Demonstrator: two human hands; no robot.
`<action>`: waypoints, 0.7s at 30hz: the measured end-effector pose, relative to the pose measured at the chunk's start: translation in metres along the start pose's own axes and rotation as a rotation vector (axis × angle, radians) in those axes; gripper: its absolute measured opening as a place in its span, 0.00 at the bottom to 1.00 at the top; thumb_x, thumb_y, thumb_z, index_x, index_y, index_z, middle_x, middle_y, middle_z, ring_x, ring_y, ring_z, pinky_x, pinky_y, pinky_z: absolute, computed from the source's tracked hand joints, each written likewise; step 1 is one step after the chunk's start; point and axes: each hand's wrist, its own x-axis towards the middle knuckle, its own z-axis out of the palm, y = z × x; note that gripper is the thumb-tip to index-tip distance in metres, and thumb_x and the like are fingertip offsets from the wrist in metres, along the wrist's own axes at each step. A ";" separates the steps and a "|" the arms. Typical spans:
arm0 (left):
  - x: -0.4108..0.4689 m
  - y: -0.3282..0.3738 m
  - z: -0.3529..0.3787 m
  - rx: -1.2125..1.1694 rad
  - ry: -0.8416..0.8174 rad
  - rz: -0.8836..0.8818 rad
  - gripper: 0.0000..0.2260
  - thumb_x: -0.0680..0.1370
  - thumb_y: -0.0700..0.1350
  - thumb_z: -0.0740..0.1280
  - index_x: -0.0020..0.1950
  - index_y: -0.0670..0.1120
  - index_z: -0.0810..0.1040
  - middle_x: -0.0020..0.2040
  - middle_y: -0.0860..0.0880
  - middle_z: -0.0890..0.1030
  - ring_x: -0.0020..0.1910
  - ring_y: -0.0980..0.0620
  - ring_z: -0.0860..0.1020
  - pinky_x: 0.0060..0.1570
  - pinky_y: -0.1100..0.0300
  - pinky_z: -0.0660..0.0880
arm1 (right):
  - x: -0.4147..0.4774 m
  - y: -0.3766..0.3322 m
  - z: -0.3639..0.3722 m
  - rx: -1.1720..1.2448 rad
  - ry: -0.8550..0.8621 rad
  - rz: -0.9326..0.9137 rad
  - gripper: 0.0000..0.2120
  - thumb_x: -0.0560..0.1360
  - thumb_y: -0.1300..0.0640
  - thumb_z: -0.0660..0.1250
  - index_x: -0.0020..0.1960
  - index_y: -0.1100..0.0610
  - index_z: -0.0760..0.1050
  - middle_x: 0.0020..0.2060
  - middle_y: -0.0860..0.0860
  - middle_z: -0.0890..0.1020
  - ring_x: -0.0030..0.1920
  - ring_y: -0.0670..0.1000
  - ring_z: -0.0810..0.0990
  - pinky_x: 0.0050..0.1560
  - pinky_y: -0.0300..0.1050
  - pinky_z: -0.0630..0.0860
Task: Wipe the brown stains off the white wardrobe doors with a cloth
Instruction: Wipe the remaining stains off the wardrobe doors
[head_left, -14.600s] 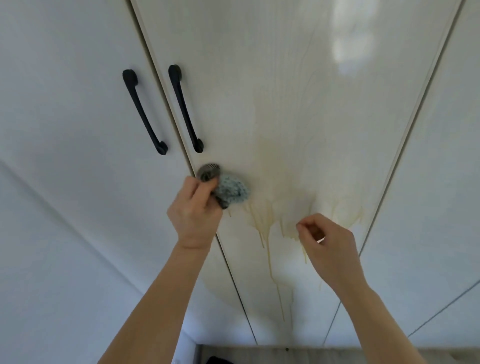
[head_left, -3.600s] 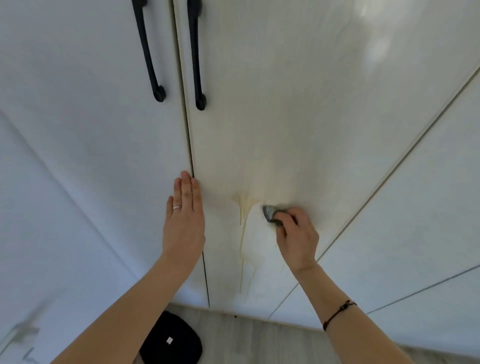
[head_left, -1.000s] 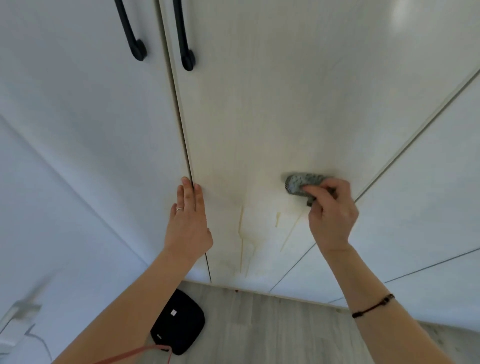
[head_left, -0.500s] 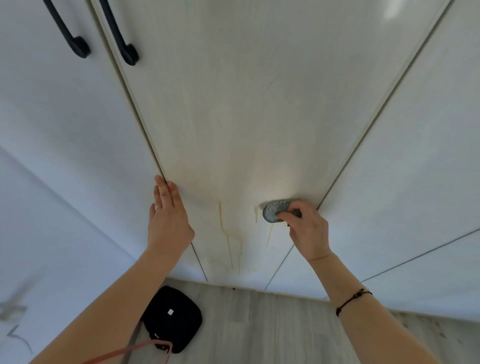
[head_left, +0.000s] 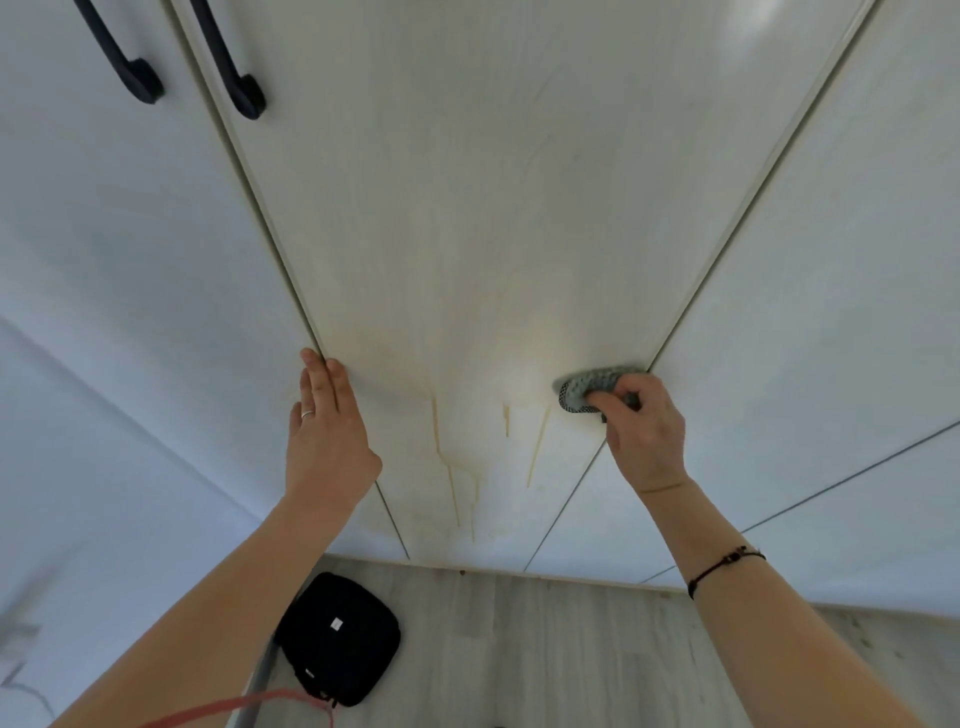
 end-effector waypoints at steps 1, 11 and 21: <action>0.000 0.000 0.000 0.001 0.004 0.001 0.44 0.74 0.42 0.68 0.80 0.33 0.42 0.79 0.32 0.38 0.79 0.36 0.54 0.74 0.48 0.64 | -0.001 0.000 0.000 -0.009 -0.036 0.011 0.16 0.63 0.76 0.75 0.45 0.59 0.86 0.48 0.50 0.69 0.43 0.53 0.72 0.34 0.40 0.71; 0.003 0.007 0.018 -0.111 0.072 -0.017 0.43 0.70 0.33 0.63 0.79 0.31 0.42 0.79 0.31 0.39 0.79 0.33 0.51 0.72 0.45 0.67 | 0.005 -0.021 0.011 -0.051 0.015 0.234 0.13 0.66 0.71 0.66 0.44 0.58 0.83 0.47 0.51 0.72 0.38 0.55 0.76 0.31 0.41 0.70; 0.019 -0.001 0.066 -0.041 0.231 -0.004 0.35 0.75 0.28 0.56 0.75 0.26 0.38 0.75 0.25 0.36 0.77 0.27 0.44 0.70 0.44 0.69 | -0.017 0.002 0.050 -0.102 0.260 -0.007 0.14 0.62 0.67 0.63 0.41 0.53 0.81 0.44 0.49 0.72 0.35 0.49 0.70 0.27 0.37 0.62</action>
